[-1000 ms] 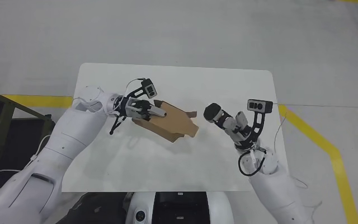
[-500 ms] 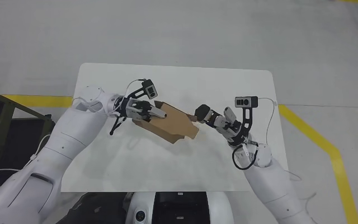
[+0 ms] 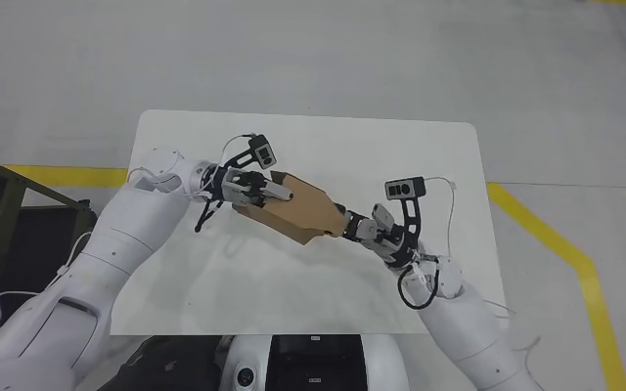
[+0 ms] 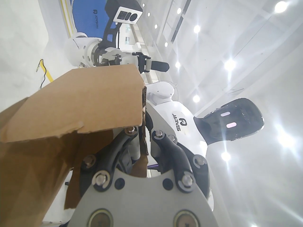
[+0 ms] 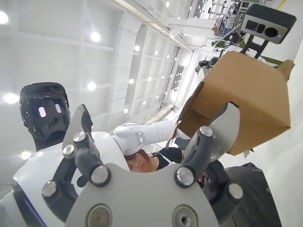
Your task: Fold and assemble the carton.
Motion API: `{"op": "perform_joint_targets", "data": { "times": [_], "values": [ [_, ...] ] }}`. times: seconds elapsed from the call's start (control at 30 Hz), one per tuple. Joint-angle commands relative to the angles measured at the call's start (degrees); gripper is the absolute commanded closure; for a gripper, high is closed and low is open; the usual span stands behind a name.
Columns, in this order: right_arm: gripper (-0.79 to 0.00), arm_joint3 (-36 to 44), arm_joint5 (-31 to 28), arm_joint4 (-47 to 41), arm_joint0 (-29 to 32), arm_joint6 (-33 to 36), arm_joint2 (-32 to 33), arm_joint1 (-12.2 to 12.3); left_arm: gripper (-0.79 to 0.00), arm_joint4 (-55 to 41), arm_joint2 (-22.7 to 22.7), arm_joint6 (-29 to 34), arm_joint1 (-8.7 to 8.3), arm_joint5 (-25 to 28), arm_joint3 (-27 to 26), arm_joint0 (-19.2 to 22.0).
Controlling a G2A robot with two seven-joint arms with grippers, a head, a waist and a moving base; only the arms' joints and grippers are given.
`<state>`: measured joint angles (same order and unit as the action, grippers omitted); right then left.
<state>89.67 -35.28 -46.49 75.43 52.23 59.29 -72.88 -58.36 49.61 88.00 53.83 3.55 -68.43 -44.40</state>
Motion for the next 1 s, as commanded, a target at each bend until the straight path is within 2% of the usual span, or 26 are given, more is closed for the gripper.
{"op": "perform_joint_targets", "data": {
  "times": [0.0,0.27,0.57,0.97],
  "values": [
    [-0.785,-0.7,0.3,-0.5,-0.5,0.2,-0.4,-0.2,0.0,0.3,0.0,0.0,0.02,0.1,-0.1,0.0],
    [-0.785,-2.3,-0.1,-1.9,-1.6,0.3,-1.3,-0.8,0.0,0.7,0.3,0.0,-0.01,0.3,-0.8,-0.4],
    [-0.785,-1.5,-1.8,0.8,-1.1,-0.9,-0.8,-1.0,0.0,1.1,1.0,0.0,-0.03,0.4,-0.3,-0.5],
    [-0.785,0.9,7.5,3.1,-1.0,1.0,1.8,-0.2,0.0,3.0,1.6,0.0,-0.4,0.0,-1.4,-0.8]
  ]
}}
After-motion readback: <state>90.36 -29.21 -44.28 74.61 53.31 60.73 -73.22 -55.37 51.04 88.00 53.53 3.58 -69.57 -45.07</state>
